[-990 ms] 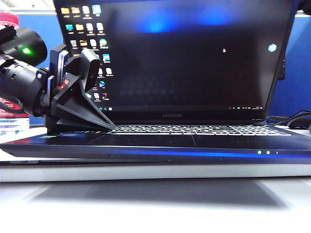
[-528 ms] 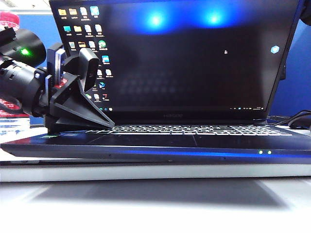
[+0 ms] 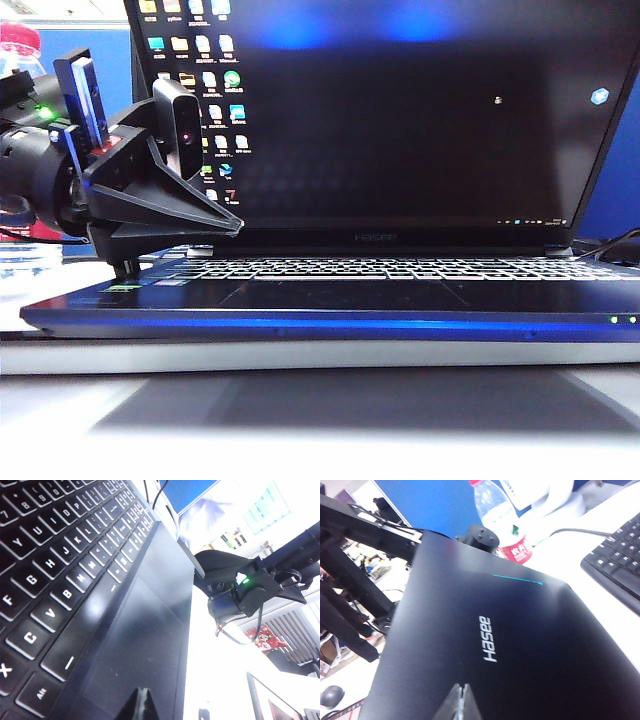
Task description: Close the lid of the black laptop.
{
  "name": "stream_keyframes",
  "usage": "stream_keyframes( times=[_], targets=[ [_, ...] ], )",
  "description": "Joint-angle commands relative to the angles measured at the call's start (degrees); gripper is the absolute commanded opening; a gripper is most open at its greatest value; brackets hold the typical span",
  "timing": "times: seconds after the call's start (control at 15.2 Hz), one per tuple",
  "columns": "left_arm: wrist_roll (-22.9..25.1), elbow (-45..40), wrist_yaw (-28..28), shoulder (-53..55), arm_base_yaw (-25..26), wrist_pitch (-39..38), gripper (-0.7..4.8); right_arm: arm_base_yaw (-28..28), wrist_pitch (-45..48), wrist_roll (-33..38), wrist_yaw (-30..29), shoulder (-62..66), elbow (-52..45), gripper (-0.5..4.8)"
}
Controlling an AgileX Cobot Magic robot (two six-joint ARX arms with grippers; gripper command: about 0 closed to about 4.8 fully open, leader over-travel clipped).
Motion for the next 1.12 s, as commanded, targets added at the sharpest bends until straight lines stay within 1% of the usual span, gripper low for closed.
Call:
stream_keyframes(
  times=[0.07,0.26,0.4,0.53,0.66,0.86,1.12],
  targets=[
    [-1.09,-0.2,-4.66,0.17,-0.28,-0.59,-0.05,0.09,-0.13,-0.35,-0.74,-0.31,0.02,-0.06],
    [-1.09,-0.2,-5.88,0.17,-0.28,-0.52,-0.05,-0.02,1.01,-0.33,-0.85,-0.37,0.66,-0.06],
    [-1.07,-0.2,-7.52,0.17,-0.28,-0.5,-0.05,-1.42,2.82,0.2,-0.94,-0.42,3.74,-0.06],
    [-1.09,-0.2,-9.31,0.17,-0.28,0.15,-0.05,-3.54,2.89,2.38,-1.16,-0.42,8.11,-0.06],
    [-3.1,-0.17,-11.06,0.17,-0.28,3.15,-0.05,-4.26,2.89,3.34,-1.11,-0.46,9.62,-0.06],
    [-6.91,0.15,-11.91,0.17,-0.28,8.33,-0.05,-4.24,2.95,3.3,-0.92,-0.44,9.62,-0.06],
    [-8.2,0.2,-13.44,0.15,-0.28,9.27,-0.05,-4.24,2.93,3.3,-0.9,-0.42,9.62,-0.06]
  ],
)
